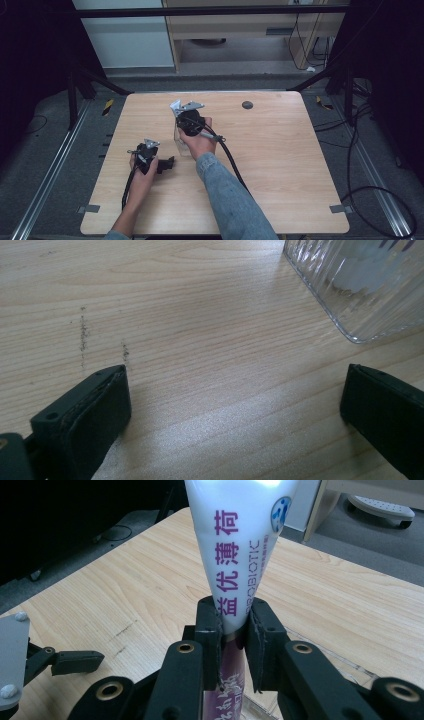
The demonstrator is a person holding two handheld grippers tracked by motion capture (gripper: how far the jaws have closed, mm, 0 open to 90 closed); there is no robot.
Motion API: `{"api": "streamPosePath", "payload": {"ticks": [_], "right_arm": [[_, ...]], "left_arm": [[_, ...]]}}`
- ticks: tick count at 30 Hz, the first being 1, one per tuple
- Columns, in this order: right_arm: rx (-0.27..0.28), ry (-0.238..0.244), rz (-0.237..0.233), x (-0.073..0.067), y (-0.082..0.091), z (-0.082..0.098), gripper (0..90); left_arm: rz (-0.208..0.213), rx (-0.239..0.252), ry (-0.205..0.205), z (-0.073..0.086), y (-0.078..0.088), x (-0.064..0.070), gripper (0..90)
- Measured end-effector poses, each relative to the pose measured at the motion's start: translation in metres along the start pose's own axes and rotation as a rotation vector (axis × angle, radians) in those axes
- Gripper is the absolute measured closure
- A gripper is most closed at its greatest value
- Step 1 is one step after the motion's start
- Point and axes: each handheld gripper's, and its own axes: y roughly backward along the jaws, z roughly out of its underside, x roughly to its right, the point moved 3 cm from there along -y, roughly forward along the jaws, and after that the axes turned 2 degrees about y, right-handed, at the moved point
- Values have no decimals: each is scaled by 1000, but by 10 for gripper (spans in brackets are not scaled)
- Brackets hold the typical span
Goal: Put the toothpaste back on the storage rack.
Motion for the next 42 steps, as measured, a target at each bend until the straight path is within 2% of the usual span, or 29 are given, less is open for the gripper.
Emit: {"api": "streamPosePath", "payload": {"ticks": [8,42], "right_arm": [[1,14,4,0,0,0,768],[2,13,-3,2,7,0,734]], "left_arm": [[0,0,0,0,0,0,0],[2,0,-2,0,0,0,0]]}}
